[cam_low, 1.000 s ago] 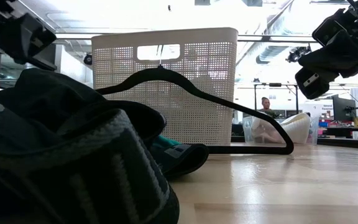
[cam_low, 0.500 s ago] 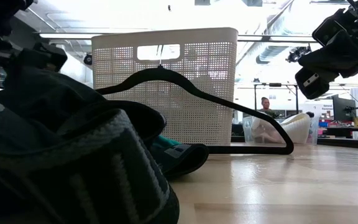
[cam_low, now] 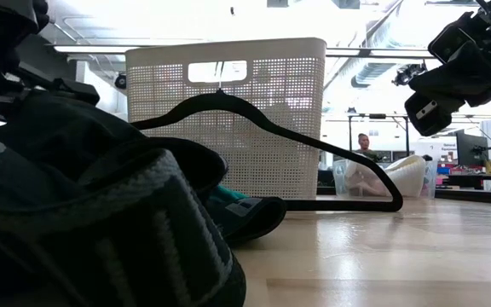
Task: Pick & Place Cloths
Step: Put the black boxer shorts into the left transparent bin
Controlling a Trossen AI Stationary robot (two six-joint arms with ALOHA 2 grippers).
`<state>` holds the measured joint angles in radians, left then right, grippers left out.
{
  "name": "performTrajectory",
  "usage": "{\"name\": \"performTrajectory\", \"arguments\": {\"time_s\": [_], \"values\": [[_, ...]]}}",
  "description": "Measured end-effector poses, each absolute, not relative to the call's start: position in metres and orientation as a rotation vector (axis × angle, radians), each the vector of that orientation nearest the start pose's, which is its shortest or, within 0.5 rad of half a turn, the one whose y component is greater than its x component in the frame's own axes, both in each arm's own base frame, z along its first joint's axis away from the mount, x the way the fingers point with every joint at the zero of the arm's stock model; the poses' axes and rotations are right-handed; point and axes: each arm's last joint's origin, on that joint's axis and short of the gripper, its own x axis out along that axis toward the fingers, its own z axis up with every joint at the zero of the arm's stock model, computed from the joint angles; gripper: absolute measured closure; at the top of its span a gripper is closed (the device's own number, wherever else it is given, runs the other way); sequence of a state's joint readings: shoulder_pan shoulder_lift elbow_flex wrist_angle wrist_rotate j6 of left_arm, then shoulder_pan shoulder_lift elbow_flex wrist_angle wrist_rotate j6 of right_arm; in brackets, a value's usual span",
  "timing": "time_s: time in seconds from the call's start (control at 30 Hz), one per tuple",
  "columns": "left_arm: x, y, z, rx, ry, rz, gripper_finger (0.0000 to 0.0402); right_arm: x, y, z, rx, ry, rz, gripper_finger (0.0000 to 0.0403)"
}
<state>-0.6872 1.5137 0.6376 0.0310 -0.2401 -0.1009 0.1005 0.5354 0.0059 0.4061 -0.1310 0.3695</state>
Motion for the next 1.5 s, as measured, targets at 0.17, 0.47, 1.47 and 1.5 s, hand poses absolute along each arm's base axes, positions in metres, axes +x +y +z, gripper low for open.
{"name": "performTrajectory", "arguments": {"time_s": [0.17,0.47,1.47,1.5], "values": [[0.217,-0.169,0.141,0.285,0.779,-0.381,0.0250,0.129,0.017,0.154,0.369,0.165,0.205,0.0400],[0.218,-0.170,0.138,0.272,0.783,-0.372,0.0391,0.129,0.017,0.154,0.369,0.165,0.206,0.0400],[0.216,-0.165,0.309,0.375,0.947,-0.236,0.0401,0.129,0.017,0.154,0.369,0.165,0.205,0.0400],[0.215,-0.164,0.317,0.380,0.955,-0.232,0.0401,0.129,0.017,0.154,0.369,0.166,0.205,0.0400]]}}
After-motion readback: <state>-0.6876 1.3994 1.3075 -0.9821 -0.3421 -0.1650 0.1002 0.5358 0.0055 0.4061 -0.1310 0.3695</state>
